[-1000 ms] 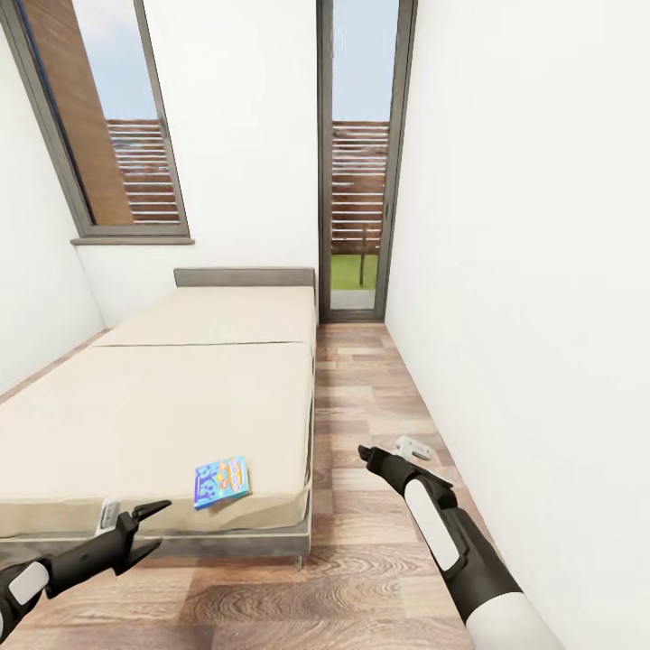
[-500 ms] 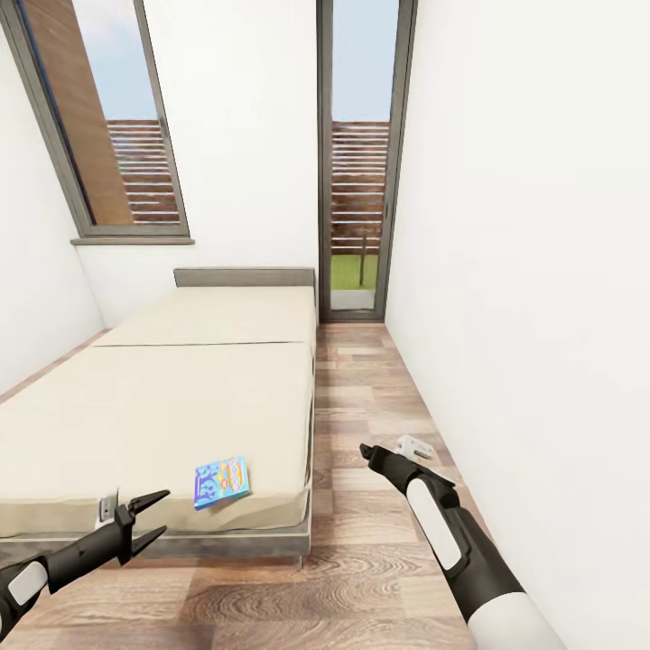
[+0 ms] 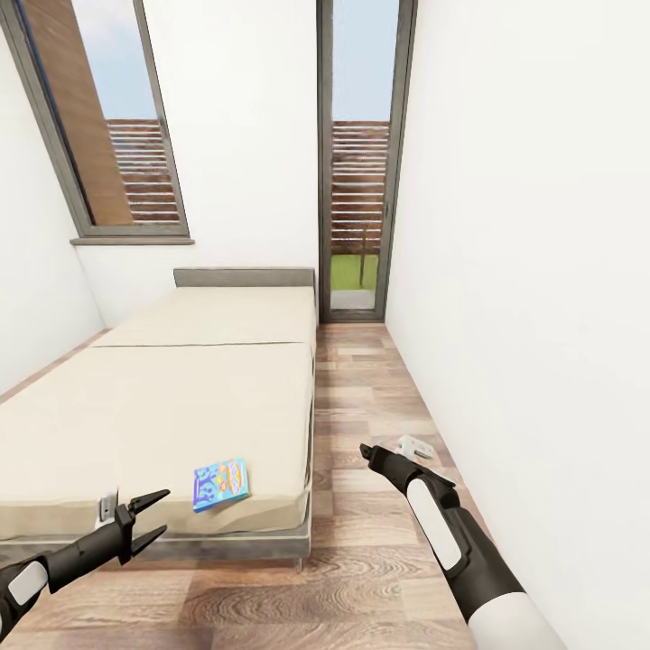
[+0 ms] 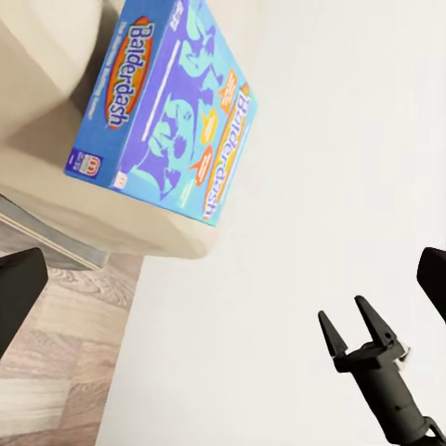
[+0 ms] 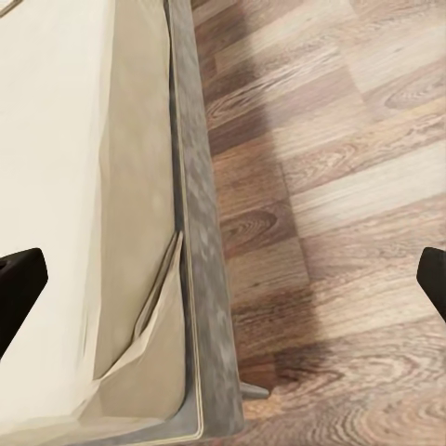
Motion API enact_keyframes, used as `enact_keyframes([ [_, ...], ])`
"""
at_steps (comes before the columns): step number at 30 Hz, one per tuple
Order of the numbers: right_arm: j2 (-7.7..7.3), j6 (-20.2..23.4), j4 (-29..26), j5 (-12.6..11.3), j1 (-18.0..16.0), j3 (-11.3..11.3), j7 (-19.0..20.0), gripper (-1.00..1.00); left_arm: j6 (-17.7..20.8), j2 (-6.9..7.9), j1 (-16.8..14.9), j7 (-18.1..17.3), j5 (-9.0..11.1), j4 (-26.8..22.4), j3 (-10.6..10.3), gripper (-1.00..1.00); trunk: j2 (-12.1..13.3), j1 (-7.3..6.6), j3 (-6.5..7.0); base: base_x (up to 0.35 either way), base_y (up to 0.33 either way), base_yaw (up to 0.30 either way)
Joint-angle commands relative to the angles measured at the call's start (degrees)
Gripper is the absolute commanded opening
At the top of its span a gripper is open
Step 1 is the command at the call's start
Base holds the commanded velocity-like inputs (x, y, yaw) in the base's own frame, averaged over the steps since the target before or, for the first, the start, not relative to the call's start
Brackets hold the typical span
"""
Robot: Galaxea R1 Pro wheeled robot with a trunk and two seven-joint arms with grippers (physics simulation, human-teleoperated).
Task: Put all the toys in the child's room - the three board games (two on the bed and one on the table), the two jigsaw puzzles on the table, and the tennis ball on the table - inside the toy box on the table in the child's room.
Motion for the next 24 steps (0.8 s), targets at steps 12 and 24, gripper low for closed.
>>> enact_keyframes([
  [12,-0.02,0.1,-0.04,-0.6,-0.04,0.09,-0.56,1.0,0.45,0.35,-0.03,-0.1,0.59,0.02,-0.35,1.0,-3.64,1.97,-1.67,0.003,0.0,0.0],
  [24,-0.02,0.1,0.01,-0.6,-0.04,0.09,-0.56,1.0,0.45,0.68,-0.03,-0.11,0.66,0.02,-0.34,1.0,-8.45,4.6,-3.83,0.0,0.0,0.0],
])
